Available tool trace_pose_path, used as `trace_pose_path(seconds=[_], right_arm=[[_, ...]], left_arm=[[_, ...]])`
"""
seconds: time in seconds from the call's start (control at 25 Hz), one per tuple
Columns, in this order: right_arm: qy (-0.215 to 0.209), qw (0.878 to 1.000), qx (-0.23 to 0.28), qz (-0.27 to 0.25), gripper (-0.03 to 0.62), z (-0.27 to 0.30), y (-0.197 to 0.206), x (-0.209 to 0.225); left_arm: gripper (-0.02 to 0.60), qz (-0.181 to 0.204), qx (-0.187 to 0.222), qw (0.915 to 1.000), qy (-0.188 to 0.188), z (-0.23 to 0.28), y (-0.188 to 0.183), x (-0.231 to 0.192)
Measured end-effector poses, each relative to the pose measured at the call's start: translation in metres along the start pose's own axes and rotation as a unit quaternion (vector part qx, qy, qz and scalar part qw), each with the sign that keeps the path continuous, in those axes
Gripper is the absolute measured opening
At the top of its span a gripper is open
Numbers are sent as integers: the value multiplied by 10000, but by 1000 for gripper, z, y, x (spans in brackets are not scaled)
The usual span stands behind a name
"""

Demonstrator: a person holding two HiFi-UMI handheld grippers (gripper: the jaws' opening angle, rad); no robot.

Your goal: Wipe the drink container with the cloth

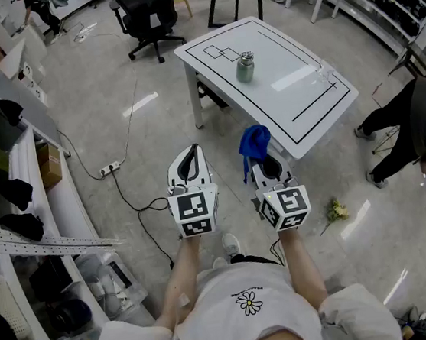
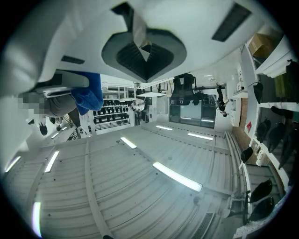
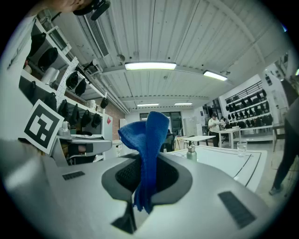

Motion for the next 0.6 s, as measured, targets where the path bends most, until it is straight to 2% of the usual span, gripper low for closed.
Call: trace_pose_path(seconds=[0.44,0.6], right_arm=[[11,9999,39,114,42,15,6,26],[-15,9994,162,290,43,24,6,43]], left_arm=[[-3,-21,-82,10000,3,28,10,4],[-2,-24,-15,9999,-112,43,12,2]])
Point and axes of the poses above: the fingertips, and each gripper's own axes: z forward along the fingers, x to its right, y out of its underside, the point moved 2 cm from there along -z, backward along the fingers, and after that the axes turned 8 degrees about x, right-handed, at the moved point
